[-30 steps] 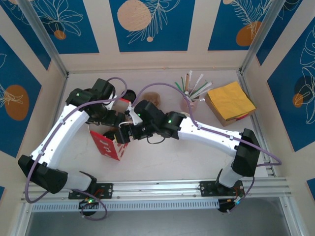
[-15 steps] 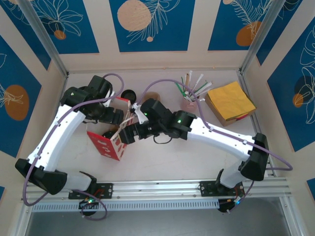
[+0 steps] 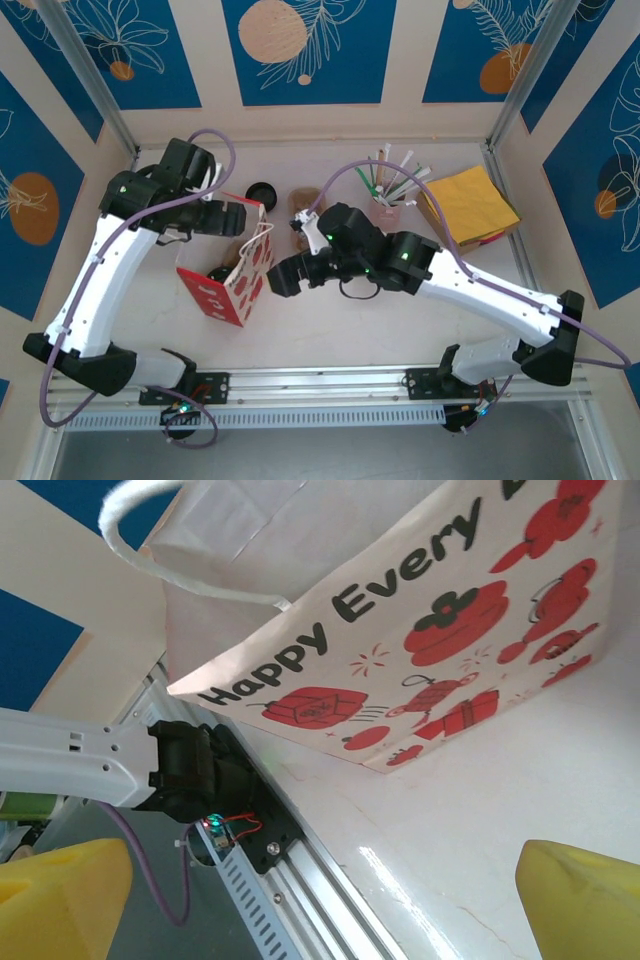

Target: Pack the takeout coffee

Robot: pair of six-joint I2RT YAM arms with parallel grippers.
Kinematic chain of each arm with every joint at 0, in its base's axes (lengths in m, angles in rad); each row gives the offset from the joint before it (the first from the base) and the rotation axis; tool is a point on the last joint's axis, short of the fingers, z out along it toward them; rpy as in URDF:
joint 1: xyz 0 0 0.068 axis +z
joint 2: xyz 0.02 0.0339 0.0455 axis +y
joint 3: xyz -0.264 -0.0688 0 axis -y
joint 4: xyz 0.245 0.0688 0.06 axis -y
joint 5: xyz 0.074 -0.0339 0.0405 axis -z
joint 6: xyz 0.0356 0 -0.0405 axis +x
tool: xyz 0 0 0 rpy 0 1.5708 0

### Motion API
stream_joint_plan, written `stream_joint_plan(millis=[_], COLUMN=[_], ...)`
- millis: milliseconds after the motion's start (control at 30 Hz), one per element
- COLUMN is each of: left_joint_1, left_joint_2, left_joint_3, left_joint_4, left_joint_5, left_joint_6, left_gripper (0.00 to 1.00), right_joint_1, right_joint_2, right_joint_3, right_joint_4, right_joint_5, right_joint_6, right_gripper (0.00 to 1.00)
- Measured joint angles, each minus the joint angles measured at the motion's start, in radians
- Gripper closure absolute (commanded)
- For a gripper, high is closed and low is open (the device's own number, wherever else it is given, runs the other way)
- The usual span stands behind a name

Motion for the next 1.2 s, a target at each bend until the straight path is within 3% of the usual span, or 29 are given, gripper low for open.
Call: stream_joint_plan(millis=[467, 800, 967, 1200], left_joint_1=[0.000, -0.015, -0.091, -0.283], left_joint_2=[-0.031, -0.024, 0.024, 0.181], left_joint_3=[0.126, 0.224, 0.266, 0.382], left_joint_4=[0.006, 0.053, 0.085, 0.117], left_joint_5=[-0.016, 0.018, 0.008, -0.087], left_joint_6=[-0.047, -0.099, -0.119, -0.143], left_gripper=[0.00, 0.00, 0.00, 0.00], right_joint_1=[-0.081, -0.183, -0.258, -0.349], right_joint_2=[-0.111, -0.201, -0.254, -0.312], right_joint_3=[-0.082, -0.122, -0.143, -0.163], right_joint_4=[-0.067, -0.130, -0.175, -0.254], right_joint_5=[0.056, 0.104, 0.119, 0.148], right_joint_6=[0.002, 0.036, 0.053, 0.070], right_gripper=[0.01, 0.01, 0.01, 0.01])
